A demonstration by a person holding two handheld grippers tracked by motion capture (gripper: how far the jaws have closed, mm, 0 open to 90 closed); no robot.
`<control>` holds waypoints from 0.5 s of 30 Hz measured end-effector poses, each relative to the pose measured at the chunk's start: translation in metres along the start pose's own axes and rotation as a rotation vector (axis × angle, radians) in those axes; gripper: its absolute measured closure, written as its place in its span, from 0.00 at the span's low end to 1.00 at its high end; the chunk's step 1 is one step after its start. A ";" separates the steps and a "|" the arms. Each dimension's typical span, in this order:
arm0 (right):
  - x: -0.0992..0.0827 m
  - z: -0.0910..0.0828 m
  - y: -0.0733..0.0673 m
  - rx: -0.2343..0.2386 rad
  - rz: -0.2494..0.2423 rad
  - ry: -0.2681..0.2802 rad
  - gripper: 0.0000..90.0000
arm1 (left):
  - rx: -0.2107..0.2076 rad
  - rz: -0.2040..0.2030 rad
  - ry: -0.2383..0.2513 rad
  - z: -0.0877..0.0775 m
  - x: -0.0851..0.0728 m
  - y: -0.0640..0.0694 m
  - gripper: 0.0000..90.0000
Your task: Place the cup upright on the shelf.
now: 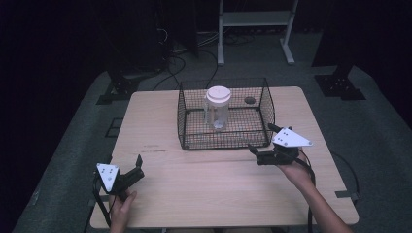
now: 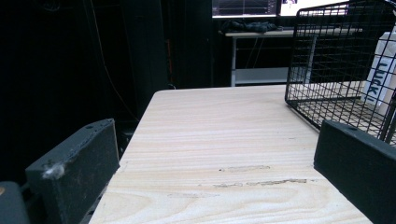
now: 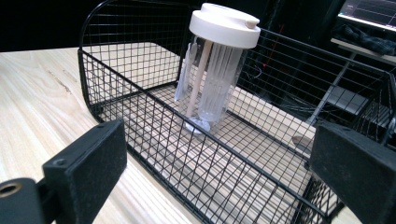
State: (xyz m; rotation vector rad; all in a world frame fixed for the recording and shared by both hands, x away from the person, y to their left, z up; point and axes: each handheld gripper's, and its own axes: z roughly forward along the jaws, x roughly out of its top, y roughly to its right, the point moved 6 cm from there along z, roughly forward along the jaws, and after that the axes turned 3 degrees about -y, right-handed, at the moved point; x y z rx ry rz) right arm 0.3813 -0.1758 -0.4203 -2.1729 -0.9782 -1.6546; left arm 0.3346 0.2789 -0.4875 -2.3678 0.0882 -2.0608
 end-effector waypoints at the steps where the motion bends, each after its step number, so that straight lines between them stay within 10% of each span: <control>1: -0.001 -0.001 0.000 0.001 0.002 0.002 0.04 | 0.000 0.000 0.000 0.000 0.000 0.000 0.00; 15: -0.015 -0.018 0.001 -0.017 0.015 0.010 0.04 | 0.000 0.000 0.001 0.000 0.000 0.000 0.00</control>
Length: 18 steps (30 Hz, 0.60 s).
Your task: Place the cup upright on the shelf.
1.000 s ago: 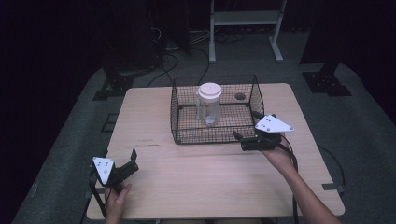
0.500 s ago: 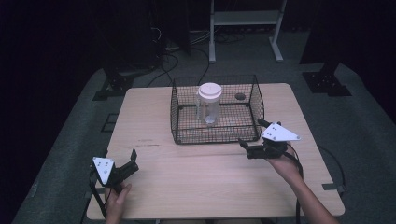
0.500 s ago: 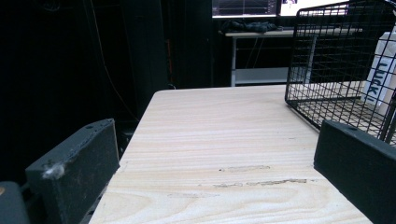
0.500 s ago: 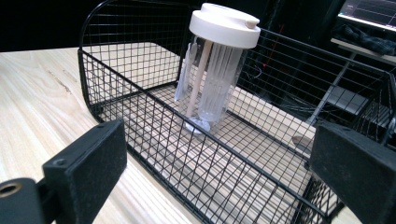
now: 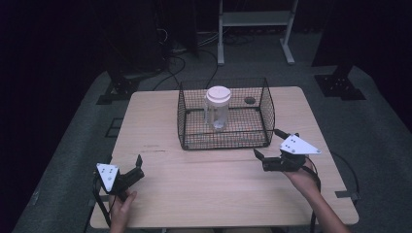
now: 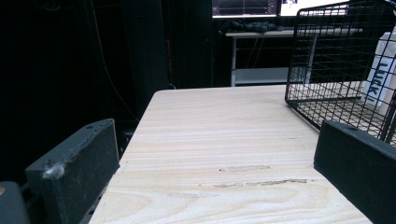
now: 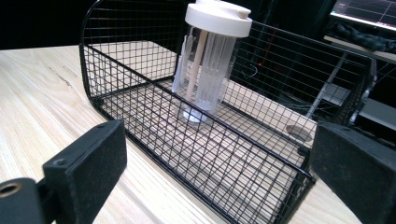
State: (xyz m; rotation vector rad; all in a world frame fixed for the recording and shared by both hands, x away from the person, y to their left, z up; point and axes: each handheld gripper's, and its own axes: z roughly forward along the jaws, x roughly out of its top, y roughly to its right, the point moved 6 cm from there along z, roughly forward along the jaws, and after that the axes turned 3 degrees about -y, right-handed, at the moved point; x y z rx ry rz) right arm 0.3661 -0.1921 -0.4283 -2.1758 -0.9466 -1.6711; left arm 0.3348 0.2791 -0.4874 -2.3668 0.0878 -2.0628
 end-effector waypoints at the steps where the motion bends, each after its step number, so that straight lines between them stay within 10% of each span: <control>1: -0.001 -0.001 0.000 -0.002 0.002 0.001 0.04 | 0.001 0.000 0.001 0.000 0.000 0.000 0.00; 18: -0.023 -0.017 -0.001 -0.013 0.020 -0.008 0.04 | 0.000 0.000 0.001 0.000 0.000 0.000 0.00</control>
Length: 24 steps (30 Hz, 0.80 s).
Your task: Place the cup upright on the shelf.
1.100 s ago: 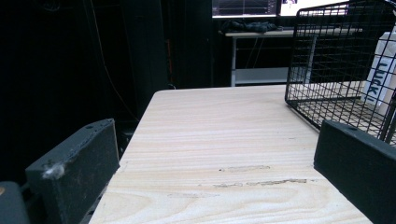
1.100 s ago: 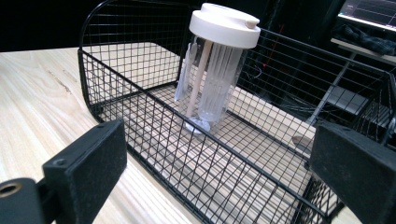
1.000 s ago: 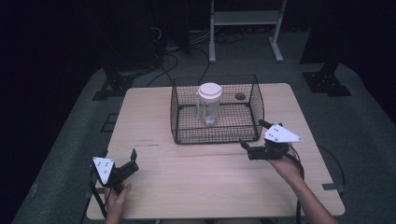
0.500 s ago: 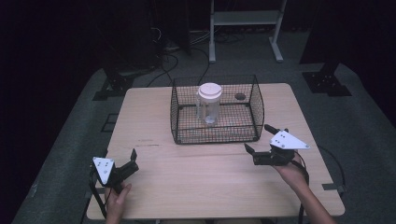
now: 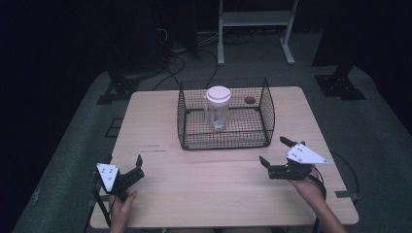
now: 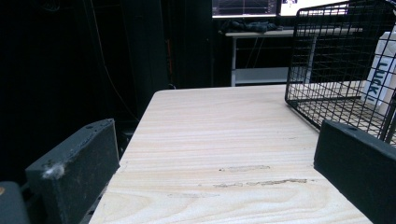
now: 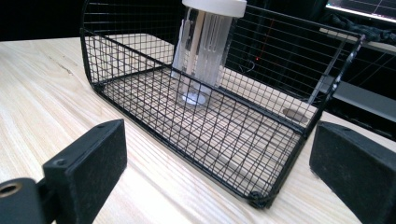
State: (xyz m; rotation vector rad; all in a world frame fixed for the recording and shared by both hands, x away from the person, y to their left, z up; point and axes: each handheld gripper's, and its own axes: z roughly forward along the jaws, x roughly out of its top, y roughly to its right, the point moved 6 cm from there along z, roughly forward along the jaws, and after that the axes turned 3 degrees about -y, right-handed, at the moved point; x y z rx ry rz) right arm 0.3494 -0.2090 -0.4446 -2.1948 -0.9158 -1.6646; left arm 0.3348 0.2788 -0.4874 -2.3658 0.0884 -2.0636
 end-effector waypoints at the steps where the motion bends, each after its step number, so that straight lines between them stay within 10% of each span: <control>1: -0.001 -0.001 0.000 0.000 0.003 0.000 0.04 | 0.000 0.000 0.000 0.000 0.000 0.000 0.00; 24: -0.035 -0.031 -0.001 -0.040 0.040 -0.005 0.04 | 0.001 0.004 -0.003 0.000 0.000 0.000 0.00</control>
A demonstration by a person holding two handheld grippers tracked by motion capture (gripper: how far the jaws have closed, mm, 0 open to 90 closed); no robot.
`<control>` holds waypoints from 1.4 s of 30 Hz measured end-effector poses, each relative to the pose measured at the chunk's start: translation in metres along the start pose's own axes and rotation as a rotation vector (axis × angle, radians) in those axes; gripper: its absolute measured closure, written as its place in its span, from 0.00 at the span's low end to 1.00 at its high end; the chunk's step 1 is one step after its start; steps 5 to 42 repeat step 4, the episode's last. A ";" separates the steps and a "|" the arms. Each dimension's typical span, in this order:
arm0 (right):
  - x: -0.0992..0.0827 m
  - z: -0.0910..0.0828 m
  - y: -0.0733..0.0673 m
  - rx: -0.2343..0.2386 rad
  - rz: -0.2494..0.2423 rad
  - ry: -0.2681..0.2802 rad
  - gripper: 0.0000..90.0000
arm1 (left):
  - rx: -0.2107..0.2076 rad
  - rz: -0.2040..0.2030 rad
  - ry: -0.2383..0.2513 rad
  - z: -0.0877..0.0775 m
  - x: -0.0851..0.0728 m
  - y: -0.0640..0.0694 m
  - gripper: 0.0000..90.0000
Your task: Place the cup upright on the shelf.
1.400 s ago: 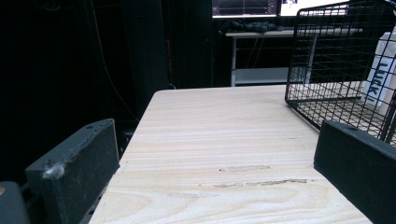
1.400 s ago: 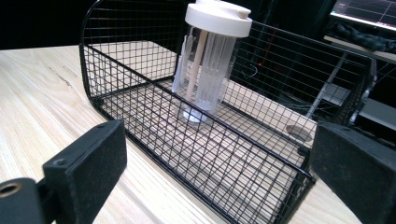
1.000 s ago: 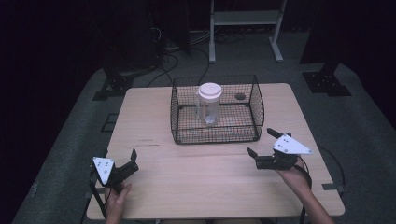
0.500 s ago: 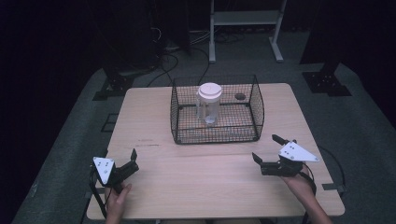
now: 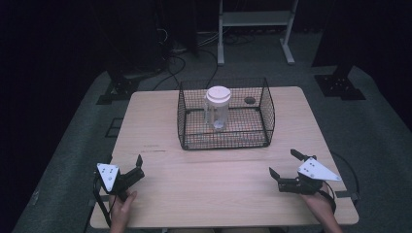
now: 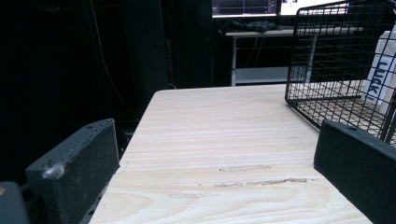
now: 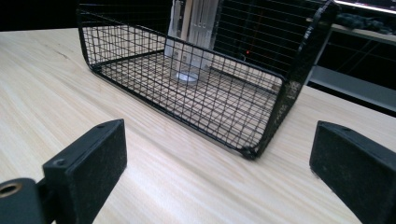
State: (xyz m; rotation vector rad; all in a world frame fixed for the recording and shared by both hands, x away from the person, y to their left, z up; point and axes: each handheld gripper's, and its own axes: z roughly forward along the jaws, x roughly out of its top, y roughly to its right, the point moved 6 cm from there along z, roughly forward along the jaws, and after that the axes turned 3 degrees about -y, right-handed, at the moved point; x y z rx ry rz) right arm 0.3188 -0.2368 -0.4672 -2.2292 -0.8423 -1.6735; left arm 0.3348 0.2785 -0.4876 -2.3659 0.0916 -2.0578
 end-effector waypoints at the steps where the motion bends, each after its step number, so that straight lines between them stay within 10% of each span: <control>1: -0.004 -0.005 -0.001 -0.006 0.004 0.005 0.04 | 0.001 0.000 0.000 0.000 0.000 0.000 0.00; 42: -0.007 -0.008 -0.003 -0.007 0.001 0.006 0.04 | 0.002 -0.001 0.000 0.000 0.000 0.000 0.00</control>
